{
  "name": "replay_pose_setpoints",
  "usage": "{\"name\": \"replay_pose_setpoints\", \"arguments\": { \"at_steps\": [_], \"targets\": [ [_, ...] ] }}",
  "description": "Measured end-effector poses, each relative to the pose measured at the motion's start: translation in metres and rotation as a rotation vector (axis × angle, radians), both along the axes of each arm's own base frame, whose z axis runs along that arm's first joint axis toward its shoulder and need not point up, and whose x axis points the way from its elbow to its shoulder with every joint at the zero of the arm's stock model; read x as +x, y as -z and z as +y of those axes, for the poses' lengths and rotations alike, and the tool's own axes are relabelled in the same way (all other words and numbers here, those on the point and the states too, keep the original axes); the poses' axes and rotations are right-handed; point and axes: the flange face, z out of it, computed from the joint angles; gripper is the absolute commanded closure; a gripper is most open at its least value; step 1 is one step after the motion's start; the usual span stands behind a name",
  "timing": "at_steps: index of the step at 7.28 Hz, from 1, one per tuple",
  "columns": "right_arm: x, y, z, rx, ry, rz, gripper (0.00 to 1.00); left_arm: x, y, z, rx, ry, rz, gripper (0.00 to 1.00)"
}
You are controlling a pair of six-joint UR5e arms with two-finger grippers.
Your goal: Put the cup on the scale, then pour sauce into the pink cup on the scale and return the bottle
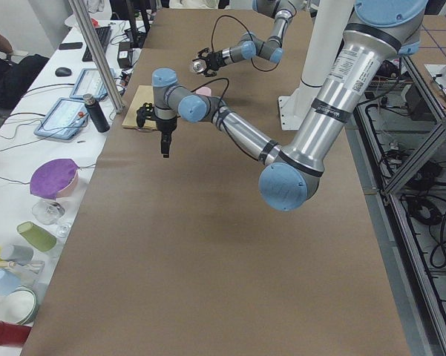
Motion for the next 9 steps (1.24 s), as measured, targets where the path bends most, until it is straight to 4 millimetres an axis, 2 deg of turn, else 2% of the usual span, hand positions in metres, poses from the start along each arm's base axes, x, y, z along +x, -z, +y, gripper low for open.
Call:
{"name": "replay_pose_setpoints", "arguments": {
  "at_steps": [2, 5, 7, 9],
  "targets": [
    [-0.007, -0.002, 0.008, 0.071, -0.032, 0.133, 1.00, -0.001, -0.011, 0.001, -0.004, 0.000, -0.002, 0.02],
    [-0.021, -0.012, 0.006, 0.152, -0.086, 0.322, 1.00, 0.000, -0.022, -0.002, -0.018, -0.001, -0.011, 0.02],
    [-0.037, -0.019, 0.008, 0.196, -0.121, 0.397, 1.00, 0.000, -0.028, -0.003, -0.028, 0.000, -0.018, 0.02],
    [-0.042, -0.018, 0.015, 0.237, -0.138, 0.462, 1.00, 0.001, -0.033, -0.005, -0.036, -0.002, -0.022, 0.02]
  ]
}}
